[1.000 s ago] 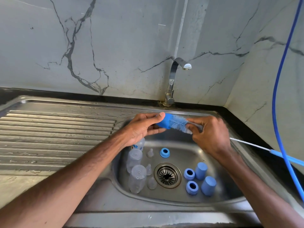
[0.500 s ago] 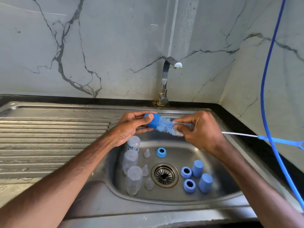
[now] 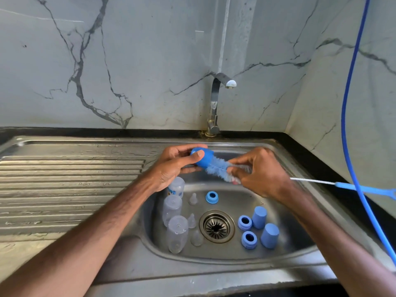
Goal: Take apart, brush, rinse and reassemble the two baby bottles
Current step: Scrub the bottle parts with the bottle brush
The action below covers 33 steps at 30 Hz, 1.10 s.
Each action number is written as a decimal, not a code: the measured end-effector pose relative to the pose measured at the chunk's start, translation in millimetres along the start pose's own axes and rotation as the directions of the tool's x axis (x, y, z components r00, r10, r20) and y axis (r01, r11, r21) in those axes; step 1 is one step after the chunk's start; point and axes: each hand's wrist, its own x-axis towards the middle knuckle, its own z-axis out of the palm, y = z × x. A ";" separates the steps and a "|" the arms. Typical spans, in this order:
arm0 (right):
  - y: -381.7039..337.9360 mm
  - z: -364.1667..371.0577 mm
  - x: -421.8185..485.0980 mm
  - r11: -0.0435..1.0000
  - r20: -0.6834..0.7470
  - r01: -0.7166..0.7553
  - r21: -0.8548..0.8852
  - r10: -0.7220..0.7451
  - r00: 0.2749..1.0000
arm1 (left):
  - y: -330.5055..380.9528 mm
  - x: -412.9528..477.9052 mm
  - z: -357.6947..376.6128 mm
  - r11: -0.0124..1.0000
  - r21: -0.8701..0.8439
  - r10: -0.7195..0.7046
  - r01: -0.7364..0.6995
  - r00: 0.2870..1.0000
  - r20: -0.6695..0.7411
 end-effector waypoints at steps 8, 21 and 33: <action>3.4 3.0 3.7 1.000 0.021 -0.018 0.013 0.018 1.000 | -2.5 1.7 2.8 1.000 -0.025 -0.004 0.004 1.000 0.017; 11.8 -1.2 7.0 0.990 -0.028 -0.127 0.066 0.129 0.991 | -3.2 -3.2 5.8 0.997 -0.032 -0.066 0.069 0.994 0.092; 4.5 24.6 3.6 0.960 0.005 -0.227 0.162 0.230 0.973 | -24.4 3.6 28.3 0.943 -0.317 -0.151 0.099 0.978 -0.141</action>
